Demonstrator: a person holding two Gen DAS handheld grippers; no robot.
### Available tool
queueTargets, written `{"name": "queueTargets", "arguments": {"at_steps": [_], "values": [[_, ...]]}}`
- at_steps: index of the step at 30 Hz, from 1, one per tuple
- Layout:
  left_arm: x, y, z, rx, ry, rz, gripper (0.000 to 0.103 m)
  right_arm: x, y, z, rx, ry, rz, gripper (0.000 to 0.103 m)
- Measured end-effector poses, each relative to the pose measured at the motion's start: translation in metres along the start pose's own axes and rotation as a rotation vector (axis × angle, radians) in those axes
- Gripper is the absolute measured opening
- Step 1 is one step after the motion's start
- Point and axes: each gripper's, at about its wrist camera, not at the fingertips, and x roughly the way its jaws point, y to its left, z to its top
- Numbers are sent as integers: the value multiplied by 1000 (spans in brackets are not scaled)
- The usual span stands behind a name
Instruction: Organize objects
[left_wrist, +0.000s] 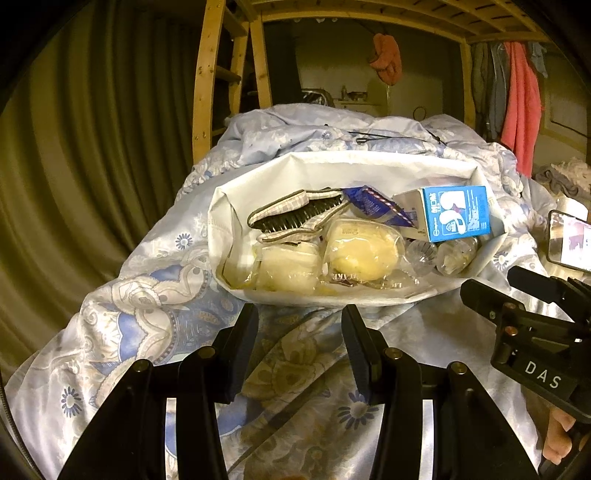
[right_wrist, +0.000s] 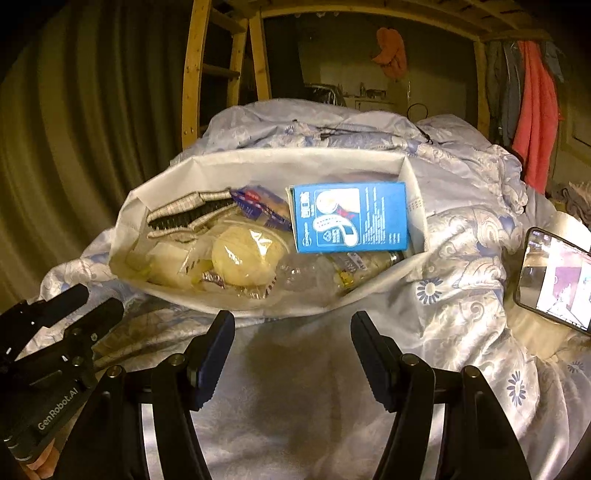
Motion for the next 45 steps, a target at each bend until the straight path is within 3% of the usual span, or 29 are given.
{"name": "queueTargets", "arguments": {"at_steps": [45], "values": [[6, -2, -1, 14, 17, 8, 47, 14, -4, 0, 4, 61, 9, 65]]}}
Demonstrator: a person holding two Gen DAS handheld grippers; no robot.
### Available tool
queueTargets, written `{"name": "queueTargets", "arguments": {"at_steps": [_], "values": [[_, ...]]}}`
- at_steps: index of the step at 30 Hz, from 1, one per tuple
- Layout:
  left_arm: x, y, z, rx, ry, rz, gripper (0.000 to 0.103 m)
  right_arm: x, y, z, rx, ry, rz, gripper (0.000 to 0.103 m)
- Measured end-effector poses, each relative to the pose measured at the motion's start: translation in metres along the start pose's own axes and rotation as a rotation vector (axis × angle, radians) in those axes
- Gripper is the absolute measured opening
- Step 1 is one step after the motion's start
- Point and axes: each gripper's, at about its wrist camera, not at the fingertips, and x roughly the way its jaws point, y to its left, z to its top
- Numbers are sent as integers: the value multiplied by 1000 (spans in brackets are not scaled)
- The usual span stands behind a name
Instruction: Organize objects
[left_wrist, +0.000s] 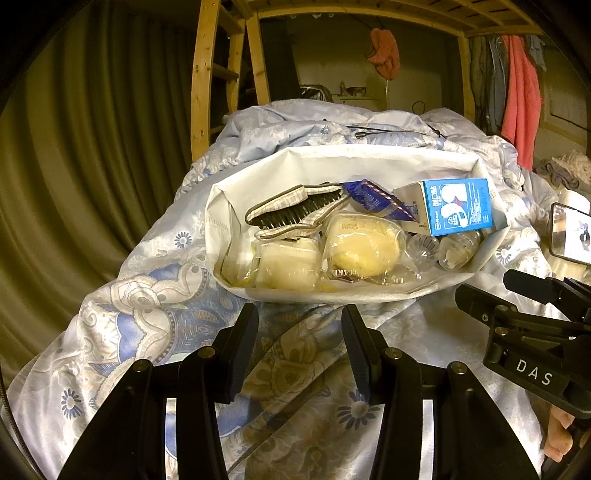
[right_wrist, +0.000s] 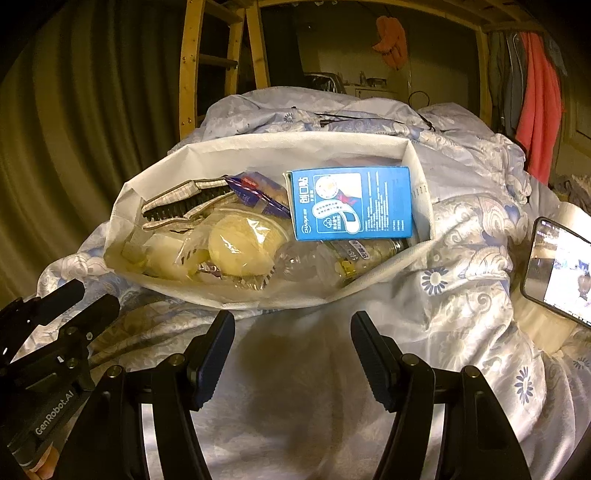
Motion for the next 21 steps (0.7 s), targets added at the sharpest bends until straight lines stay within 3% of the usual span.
{"name": "queueTargets", "arguments": {"at_steps": [21], "values": [[1, -1, -1, 2, 4, 1, 47, 2, -1, 0, 5, 12, -3, 65]]}}
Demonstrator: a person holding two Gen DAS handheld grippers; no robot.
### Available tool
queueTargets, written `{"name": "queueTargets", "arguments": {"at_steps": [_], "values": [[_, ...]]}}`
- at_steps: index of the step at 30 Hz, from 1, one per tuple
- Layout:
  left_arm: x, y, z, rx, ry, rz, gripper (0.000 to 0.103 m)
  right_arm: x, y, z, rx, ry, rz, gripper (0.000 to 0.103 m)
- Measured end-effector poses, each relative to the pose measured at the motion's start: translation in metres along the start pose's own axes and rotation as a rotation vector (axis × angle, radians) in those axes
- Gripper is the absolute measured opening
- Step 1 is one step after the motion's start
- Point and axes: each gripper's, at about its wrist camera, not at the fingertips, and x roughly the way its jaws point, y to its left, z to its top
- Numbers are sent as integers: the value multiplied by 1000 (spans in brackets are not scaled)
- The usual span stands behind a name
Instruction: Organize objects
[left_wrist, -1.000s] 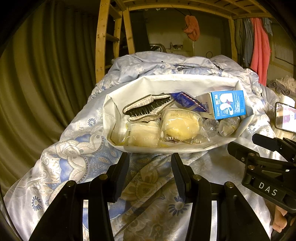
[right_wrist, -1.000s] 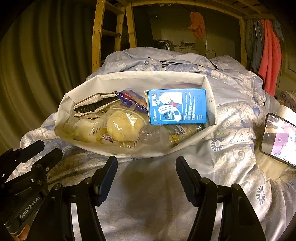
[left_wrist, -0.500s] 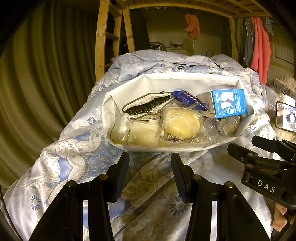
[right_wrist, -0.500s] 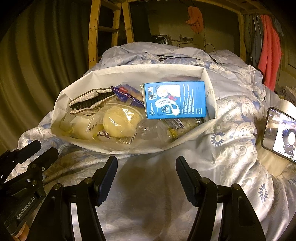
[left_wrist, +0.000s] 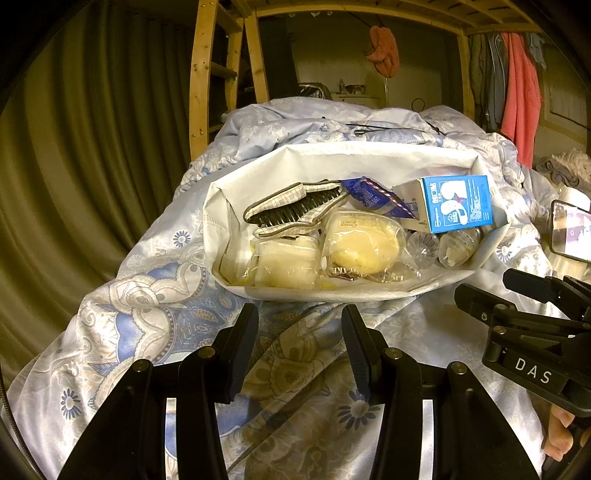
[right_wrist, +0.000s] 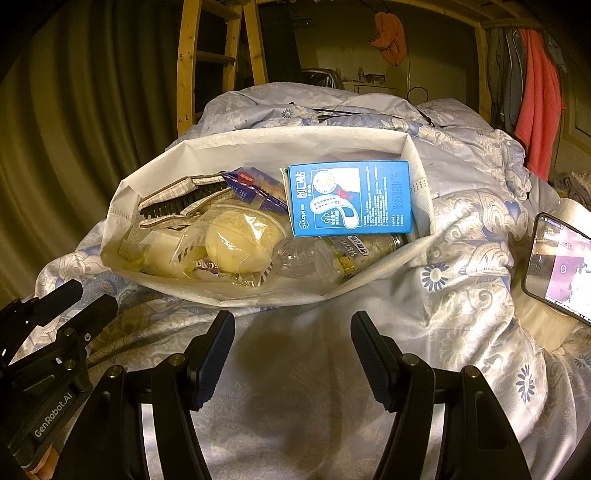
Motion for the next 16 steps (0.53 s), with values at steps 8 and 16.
{"name": "queueTargets", "arguments": {"at_steps": [8, 16], "values": [[0, -1, 0, 0, 1, 0, 47, 0, 0, 0, 0, 0, 0, 65], [0, -2, -2, 7, -7, -6, 47, 0, 0, 0, 0, 0, 0, 65]]}}
